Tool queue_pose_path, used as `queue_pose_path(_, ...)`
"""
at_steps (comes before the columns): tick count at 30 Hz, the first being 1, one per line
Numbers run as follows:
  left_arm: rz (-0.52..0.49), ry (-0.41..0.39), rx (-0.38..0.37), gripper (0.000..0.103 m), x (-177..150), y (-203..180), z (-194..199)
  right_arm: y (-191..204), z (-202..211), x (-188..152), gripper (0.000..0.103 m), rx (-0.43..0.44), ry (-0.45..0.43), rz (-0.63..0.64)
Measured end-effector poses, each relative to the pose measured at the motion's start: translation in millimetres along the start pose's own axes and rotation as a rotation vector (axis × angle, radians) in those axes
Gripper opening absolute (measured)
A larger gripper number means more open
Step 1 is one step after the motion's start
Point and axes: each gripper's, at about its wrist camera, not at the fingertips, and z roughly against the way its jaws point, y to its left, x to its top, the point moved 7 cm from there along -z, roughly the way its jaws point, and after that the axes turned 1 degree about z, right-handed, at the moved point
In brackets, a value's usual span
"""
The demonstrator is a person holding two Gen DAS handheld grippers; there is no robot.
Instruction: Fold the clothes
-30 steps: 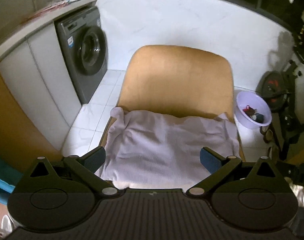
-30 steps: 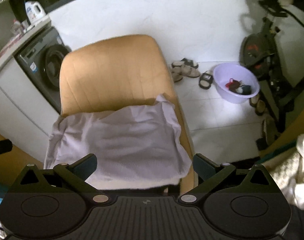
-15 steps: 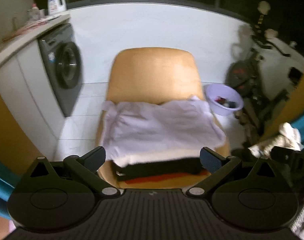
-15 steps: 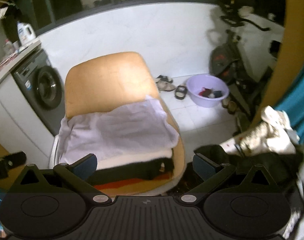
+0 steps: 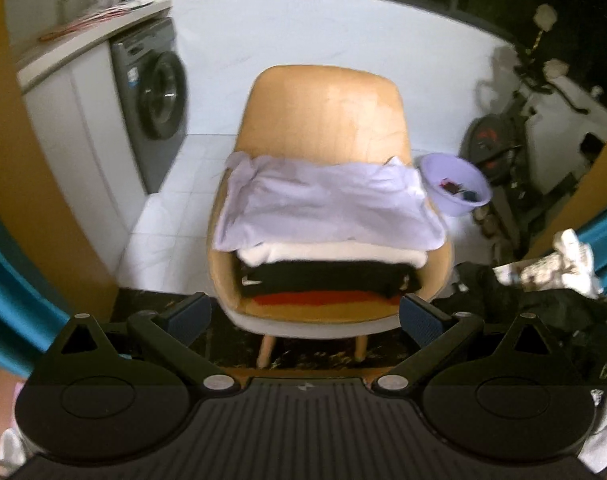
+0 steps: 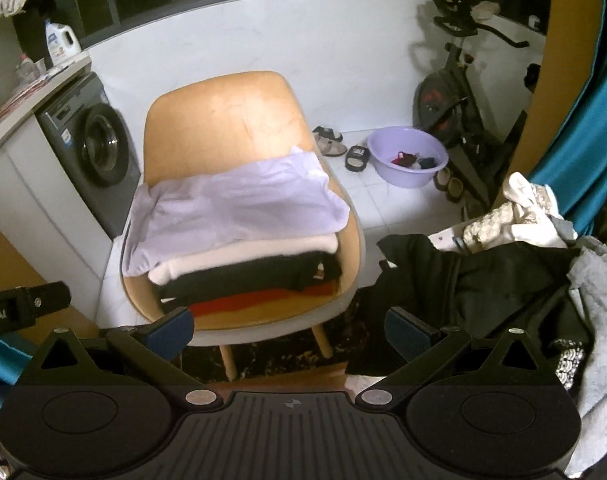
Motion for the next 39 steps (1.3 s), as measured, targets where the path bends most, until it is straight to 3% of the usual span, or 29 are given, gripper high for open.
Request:
queue_pose_path(3,-0.012,0.003,0.048,0.102,-5.7,-8.4,7.4,-3.0,5.7,1.4,0.102,0.007,-0.008,0.015)
queue_pose_path(7,0.002,0.006,0.039,0.102,-13.2,-21.2,17.6,-8.6,10.7,0.4,0.102,0.022,-0.003,0.048)
queue_pose_path(17,0.006,0.048,0.1,0.102,-32.1,-44.6,28.7,-39.3,13.6,-3.3,0.102,0.054,0.024,0.029)
queue_pose_path(30,0.005,0.066,0.084,0.102,-43.2,-73.1,35.6,-72.9,15.6,-4.2,0.102,0.063,0.043,0.018)
queue_pose_path(39,0.041,0.065,0.063,0.102,-45.1,-78.1,36.1,-74.2,18.7,1.8,0.102,0.06,0.028,0.062)
